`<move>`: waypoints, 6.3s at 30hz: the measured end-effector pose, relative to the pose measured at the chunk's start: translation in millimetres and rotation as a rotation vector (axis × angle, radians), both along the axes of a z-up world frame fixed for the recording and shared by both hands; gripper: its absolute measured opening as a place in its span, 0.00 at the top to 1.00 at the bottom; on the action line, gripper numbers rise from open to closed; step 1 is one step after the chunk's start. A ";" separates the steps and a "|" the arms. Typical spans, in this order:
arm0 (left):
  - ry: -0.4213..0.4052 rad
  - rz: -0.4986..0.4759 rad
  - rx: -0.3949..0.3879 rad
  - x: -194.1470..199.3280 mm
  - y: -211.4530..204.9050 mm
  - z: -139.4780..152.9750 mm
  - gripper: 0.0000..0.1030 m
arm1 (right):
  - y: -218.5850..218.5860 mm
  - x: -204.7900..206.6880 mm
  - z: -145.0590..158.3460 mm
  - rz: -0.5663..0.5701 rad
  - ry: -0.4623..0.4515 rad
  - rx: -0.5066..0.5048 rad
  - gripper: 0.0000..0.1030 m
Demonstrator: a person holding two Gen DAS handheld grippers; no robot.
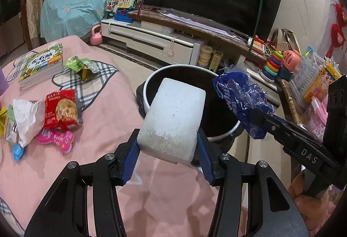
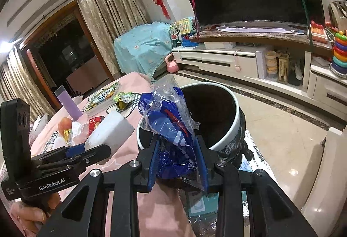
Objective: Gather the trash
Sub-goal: 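Carry foam block and blue bag over the bin and open both tools, then move both open tools back toward the remaining trash on the table, then grasp the white mesh fruit net with the left tool while the right tool grasps the tissue, then carry mesh net and tissue over the bin and open both tools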
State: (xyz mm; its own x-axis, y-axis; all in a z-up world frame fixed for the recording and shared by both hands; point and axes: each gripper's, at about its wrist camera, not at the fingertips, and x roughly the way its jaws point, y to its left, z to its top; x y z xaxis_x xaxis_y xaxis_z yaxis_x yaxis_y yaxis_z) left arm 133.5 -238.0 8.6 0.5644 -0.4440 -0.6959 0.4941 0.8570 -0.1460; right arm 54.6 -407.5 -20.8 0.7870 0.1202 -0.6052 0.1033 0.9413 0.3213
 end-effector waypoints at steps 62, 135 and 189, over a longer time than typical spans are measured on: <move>0.043 -0.014 0.086 42.6 -28.2 -18.4 0.23 | -28.9 66.0 -6.7 -0.001 0.148 -0.030 0.37; 0.080 0.644 -0.012 57.3 336.0 -64.4 0.79 | 263.8 142.4 -57.0 0.333 0.122 0.081 0.84; 0.030 0.167 -0.045 -26.4 111.6 -23.6 0.87 | 86.6 -15.9 -6.0 0.067 -0.027 0.003 0.90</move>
